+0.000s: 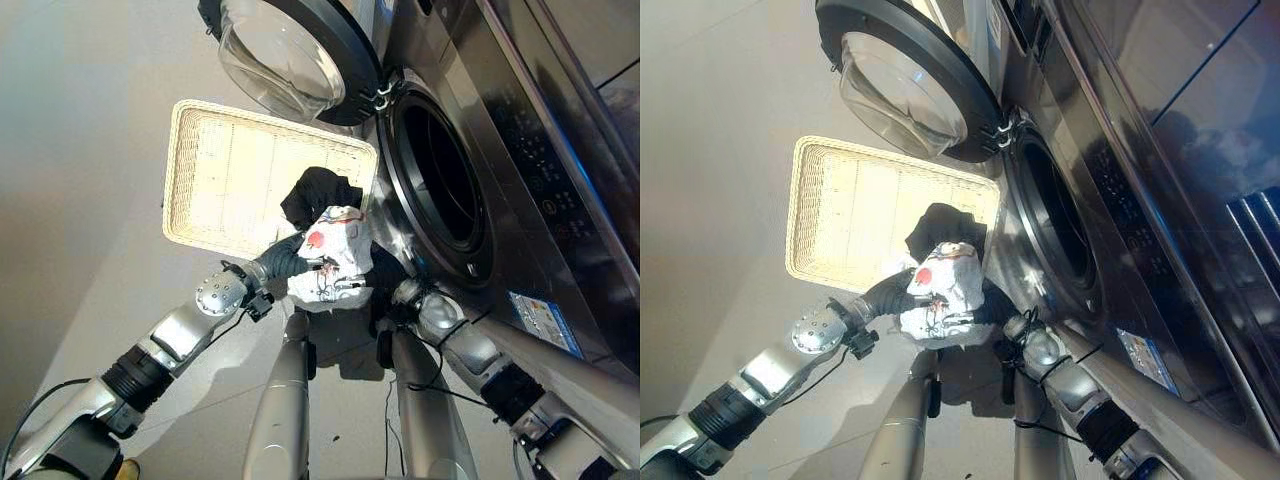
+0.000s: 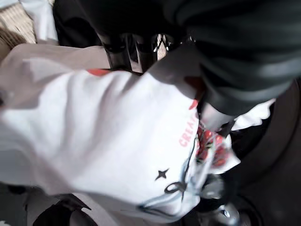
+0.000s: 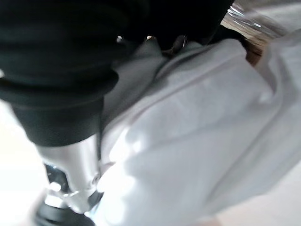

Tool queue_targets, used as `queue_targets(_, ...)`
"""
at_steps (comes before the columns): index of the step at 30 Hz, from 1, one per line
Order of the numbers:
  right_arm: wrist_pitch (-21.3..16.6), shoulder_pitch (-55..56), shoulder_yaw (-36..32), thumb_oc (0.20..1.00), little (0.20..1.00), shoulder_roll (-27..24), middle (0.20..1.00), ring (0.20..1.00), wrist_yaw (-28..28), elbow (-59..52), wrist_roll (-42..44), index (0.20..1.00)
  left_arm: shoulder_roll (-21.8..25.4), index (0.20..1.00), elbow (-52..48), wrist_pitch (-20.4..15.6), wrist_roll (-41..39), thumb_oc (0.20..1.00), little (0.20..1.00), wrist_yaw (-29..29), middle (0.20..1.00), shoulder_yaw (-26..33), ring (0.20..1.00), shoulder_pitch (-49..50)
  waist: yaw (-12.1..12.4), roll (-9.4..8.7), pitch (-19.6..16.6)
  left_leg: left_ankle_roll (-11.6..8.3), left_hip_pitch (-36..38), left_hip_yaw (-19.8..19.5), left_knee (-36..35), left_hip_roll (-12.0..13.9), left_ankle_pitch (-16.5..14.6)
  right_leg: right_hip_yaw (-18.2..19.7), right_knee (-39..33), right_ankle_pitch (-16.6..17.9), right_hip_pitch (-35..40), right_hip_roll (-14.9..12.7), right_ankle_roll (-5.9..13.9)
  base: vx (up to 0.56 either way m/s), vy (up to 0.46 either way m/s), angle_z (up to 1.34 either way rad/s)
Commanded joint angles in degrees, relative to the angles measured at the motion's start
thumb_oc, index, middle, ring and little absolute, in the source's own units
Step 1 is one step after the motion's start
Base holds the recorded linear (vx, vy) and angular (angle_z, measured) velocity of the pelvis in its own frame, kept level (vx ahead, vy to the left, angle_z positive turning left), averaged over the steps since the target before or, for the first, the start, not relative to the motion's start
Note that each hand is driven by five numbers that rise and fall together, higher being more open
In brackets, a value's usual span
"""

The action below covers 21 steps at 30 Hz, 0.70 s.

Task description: Put the clothes into the washing machine.

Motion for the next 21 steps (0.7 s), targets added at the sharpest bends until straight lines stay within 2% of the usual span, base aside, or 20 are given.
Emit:
queue_targets(1, 4.06, -0.90, 4.96, 1.000, 1.000, 0.08, 1.000, 1.000, 9.32, -2.78, 4.00, 1.000, -1.56, 0.200, -7.28, -4.47, -4.81, 0.200, 0.200, -1.10, 0.200, -0.01, 0.200, -2.87, -1.77, -0.03, -0.88, 3.87, 1.18, 5.07, 1.61, -4.06, -2.42, 0.80, -10.56, 5.07, 5.82, 1.72, 5.53, 0.01, -0.033, 0.04)
queue_targets(3, 5.81, -1.02, 5.89, 1.000, 1.000, -0.03, 1.000, 1.000, 11.59, -3.16, 7.86, 1.000, -1.74, 0.200, -7.45, -4.09, -4.57, 0.200, 0.200, -0.48, 0.200, -0.72, 0.200, -3.22, -1.72, -0.25, -0.88, 3.89, 1.17, 4.98, 1.59, -4.10, -2.35, 0.81, -10.85, 5.33, 5.85, 1.74, 5.54, 0.01, -0.025, 0.04)
queue_targets(10, 4.91, 0.87, 6.28, 1.000, 1.000, 2.35, 1.000, 1.000, 15.06, -3.67, 17.09, 1.000, -3.18, 0.200, -5.77, -2.22, -2.47, 0.200, 0.200, 2.27, 0.200, -1.56, 0.200, -2.56, -1.81, -1.03, -0.88, 3.98, 1.01, 4.98, 1.29, -4.14, -2.33, 0.91, -11.88, 6.22, 5.55, 1.87, 5.77, 0.00, 0.000, 0.00)
queue_targets(11, 5.05, 1.66, 6.25, 0.479, 0.479, 3.00, 0.479, 0.479, 14.61, -3.97, 19.07, 0.479, -3.66, 0.200, -5.07, -2.53, -2.97, 0.200, 0.200, 3.01, 0.200, -1.53, 0.200, -1.90, -1.96, -1.19, -0.88, 3.93, 0.69, 5.05, 1.32, -4.17, -2.26, 1.04, -12.17, 6.52, 5.29, 1.94, 5.79, 0.00, 0.000, 0.00)
queue_targets(12, 5.09, 1.85, 6.21, 0.213, 0.213, 3.10, 0.213, 0.213, 14.32, -3.93, 19.41, 0.213, -3.74, 0.200, -4.97, -2.69, -3.20, 0.200, 0.200, 3.19, 0.200, -1.51, 0.200, -1.74, -1.99, -1.21, -0.88, 3.92, 0.64, 5.06, 1.33, -4.17, -2.26, 1.07, -12.21, 6.56, 5.26, 1.94, 5.80, 0.01, 0.003, -0.03)
queue_targets(13, 5.06, 2.56, 5.60, 0.200, 0.200, 3.74, 0.200, 0.200, 12.91, -3.07, 20.42, 0.200, -4.53, 0.200, -4.07, -4.23, -4.54, 0.200, 0.200, 4.29, 0.200, -1.15, 0.200, -0.65, -2.13, -1.25, -0.88, 3.86, 0.39, 5.24, 1.19, -4.16, -2.17, 1.15, -12.57, 6.84, 5.00, 1.96, 5.80, 0.00, 0.000, 0.00)
queue_targets(16, 5.11, 2.83, 5.27, 0.200, 0.200, 4.10, 0.200, 0.200, 12.60, -2.63, 20.30, 0.200, -5.03, 0.200, -3.69, -5.35, -5.01, 0.200, 0.200, 5.49, 0.200, -0.85, 0.200, -0.11, -2.18, -1.28, -0.88, 3.86, 0.33, 5.32, 1.07, -4.15, -2.14, 1.19, -12.77, 6.98, 4.89, 1.99, 5.78, 0.00, 0.002, -0.02)
queue_targets(17, 5.39, 3.06, 5.08, 0.200, 0.200, 4.31, 0.200, 0.200, 12.30, -2.42, 20.30, 0.200, -5.45, 0.269, -3.49, -6.21, -5.26, 0.269, 0.269, 6.82, 0.269, -0.60, 0.269, 0.31, -2.22, -1.30, -0.88, 3.86, 0.25, 5.36, 1.01, -4.13, -2.14, 1.22, -12.87, 7.04, 4.80, 2.00, 5.77, 0.00, 0.004, -0.05)
queue_targets(19, 5.39, 3.06, 5.08, 0.200, 0.200, 4.31, 0.200, 0.200, 12.30, -2.42, 20.30, 0.200, -5.45, 0.269, -3.49, -6.21, -5.26, 0.269, 0.269, 6.82, 0.269, -0.60, 0.269, 0.31, -2.22, -1.30, -0.88, 3.86, 0.25, 5.36, 1.01, -4.13, -2.14, 1.22, -12.87, 7.04, 4.80, 2.00, 5.77, 0.01, 0.010, -0.04)
queue_targets(20, 6.48, 4.79, 3.95, 0.200, 0.200, 5.60, 0.200, 0.200, 9.44, -0.99, 22.38, 0.200, -7.81, 1.000, -2.58, -10.48, -8.28, 1.000, 1.000, 13.56, 1.000, 1.22, 1.000, 2.78, -2.28, -1.42, -0.88, 3.97, -0.15, 5.25, 0.64, -4.31, -1.98, 1.50, -13.40, 7.36, 4.33, 2.23, 5.64, 0.01, 0.015, -0.04)
queue_targets(21, 6.48, 4.79, 3.95, 0.200, 0.200, 5.60, 0.200, 0.200, 9.44, -0.99, 22.38, 0.200, -7.81, 1.000, -2.58, -10.48, -8.28, 1.000, 1.000, 13.56, 1.000, 1.22, 1.000, 2.78, -2.28, -1.42, -0.88, 3.97, -0.15, 5.25, 0.64, -4.31, -1.98, 1.50, -13.40, 7.36, 4.33, 2.23, 5.64, 0.01, 0.015, -0.04)
